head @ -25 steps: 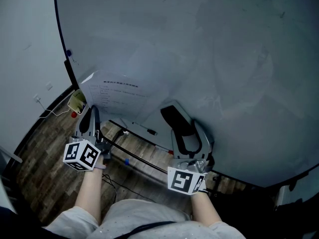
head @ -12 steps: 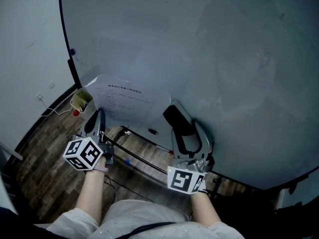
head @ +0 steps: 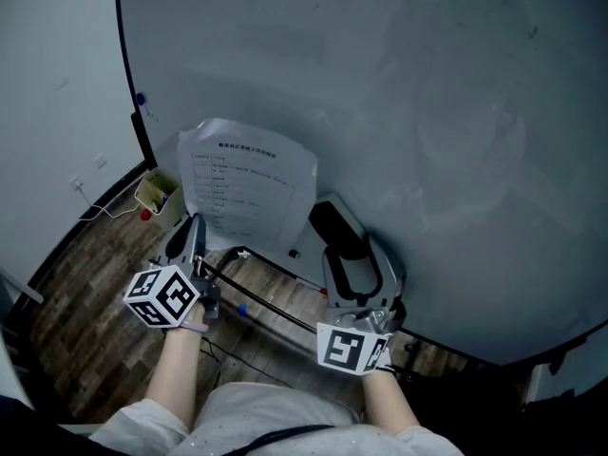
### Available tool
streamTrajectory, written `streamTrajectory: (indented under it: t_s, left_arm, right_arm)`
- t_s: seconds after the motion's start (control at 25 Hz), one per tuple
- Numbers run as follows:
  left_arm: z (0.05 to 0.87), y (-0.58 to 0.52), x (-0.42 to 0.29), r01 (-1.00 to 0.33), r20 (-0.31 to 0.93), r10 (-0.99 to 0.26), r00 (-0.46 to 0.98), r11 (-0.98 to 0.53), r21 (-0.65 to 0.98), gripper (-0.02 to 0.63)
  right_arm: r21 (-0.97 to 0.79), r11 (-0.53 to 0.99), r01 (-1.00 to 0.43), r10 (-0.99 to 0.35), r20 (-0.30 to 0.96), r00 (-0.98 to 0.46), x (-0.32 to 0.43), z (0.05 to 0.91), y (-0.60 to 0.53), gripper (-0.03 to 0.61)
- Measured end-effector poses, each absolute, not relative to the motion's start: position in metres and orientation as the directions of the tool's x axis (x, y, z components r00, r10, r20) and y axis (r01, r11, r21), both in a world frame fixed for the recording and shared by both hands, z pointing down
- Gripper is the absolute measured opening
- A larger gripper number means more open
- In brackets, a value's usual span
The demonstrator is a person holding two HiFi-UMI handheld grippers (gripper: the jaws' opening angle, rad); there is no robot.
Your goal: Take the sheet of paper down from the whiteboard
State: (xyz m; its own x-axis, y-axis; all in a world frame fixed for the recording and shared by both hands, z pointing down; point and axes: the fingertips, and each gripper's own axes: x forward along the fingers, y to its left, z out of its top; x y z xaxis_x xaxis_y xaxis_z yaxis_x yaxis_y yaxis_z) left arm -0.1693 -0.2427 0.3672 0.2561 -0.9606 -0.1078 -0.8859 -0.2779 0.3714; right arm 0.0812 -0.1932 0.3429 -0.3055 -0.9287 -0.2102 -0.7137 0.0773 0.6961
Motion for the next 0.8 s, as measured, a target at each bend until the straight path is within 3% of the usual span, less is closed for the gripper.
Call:
streamTrajectory:
  t_s: [0.8]
  left_arm:
    - [0.37,-0.235,-0.166,-0.883,-0.103,-0.963,0.248,-0.268,0.385,0.018]
  right_arm:
    - [0.77,0.072,-0.634,-0.881,-0.249,-0.402,0.06,0.341,-0.168,0.279]
